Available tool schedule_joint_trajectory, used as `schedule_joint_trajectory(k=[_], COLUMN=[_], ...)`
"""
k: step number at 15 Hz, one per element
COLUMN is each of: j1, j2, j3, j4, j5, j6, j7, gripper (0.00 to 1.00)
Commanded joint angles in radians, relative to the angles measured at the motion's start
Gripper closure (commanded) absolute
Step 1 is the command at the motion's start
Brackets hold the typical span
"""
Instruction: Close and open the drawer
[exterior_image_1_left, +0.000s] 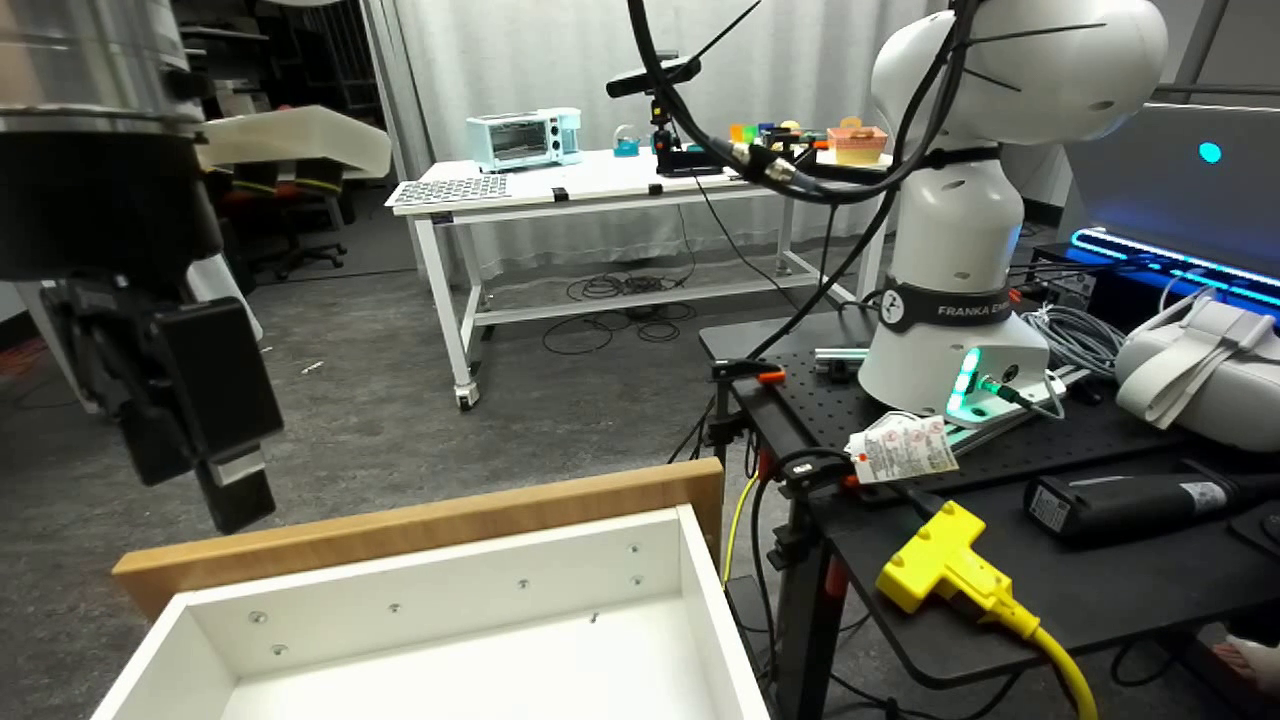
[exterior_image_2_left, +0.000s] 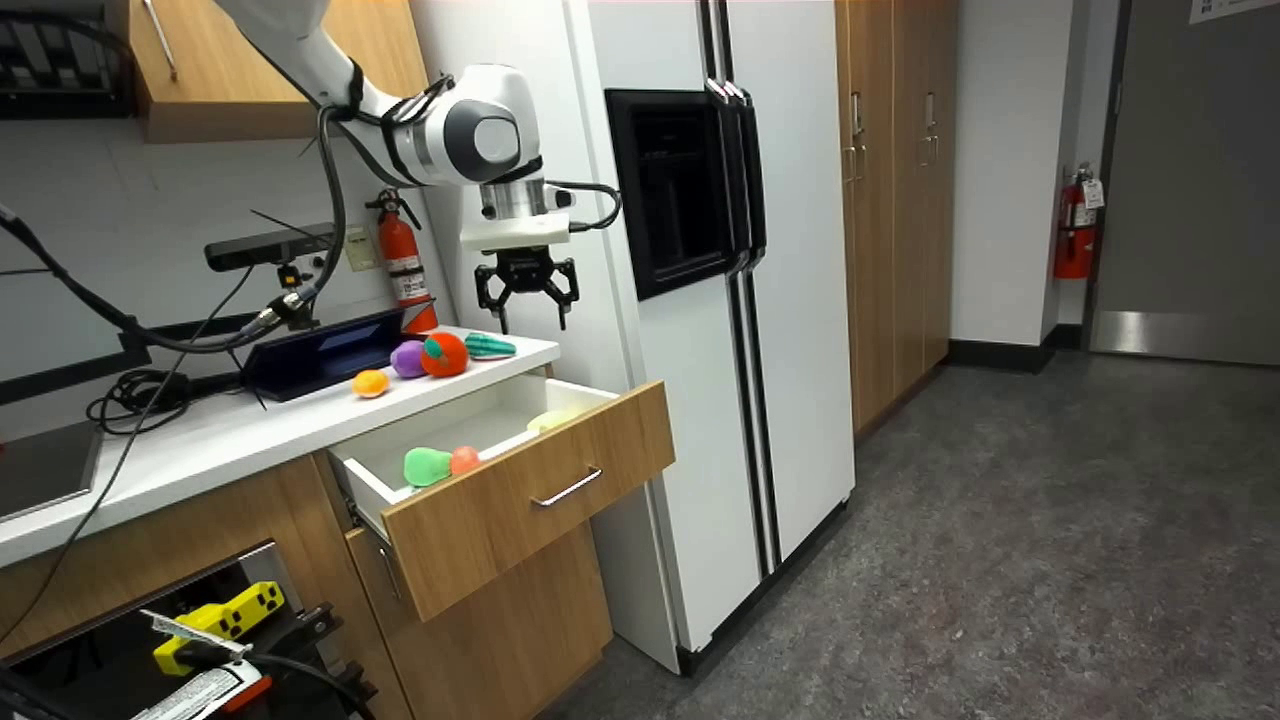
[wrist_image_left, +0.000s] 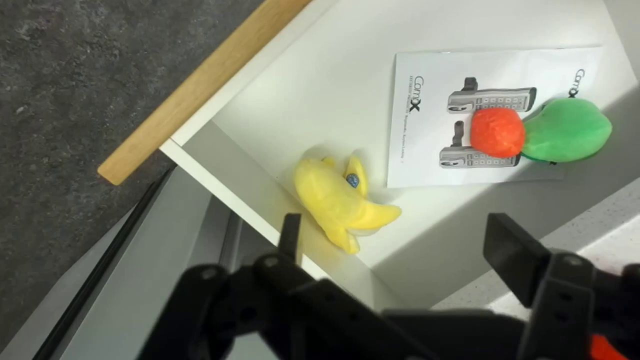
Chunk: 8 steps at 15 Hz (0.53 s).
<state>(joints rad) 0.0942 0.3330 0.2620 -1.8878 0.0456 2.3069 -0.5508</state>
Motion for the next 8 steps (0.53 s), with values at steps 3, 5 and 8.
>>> schedule_joint_trajectory(k=[3,5,8], j1=[-0.014,-0.015,0.006], j2=[-0.048,-0.055,-0.022], j3=[0.024,0.026,0.010], j4=[-0.052,-0.059,-0.026], j5=[0.091,0.113,0.091], j6=[0.036,0.041,0.025], j7=[-0.047,-0.053,-0.019], gripper=[0.00,0.00,0.00])
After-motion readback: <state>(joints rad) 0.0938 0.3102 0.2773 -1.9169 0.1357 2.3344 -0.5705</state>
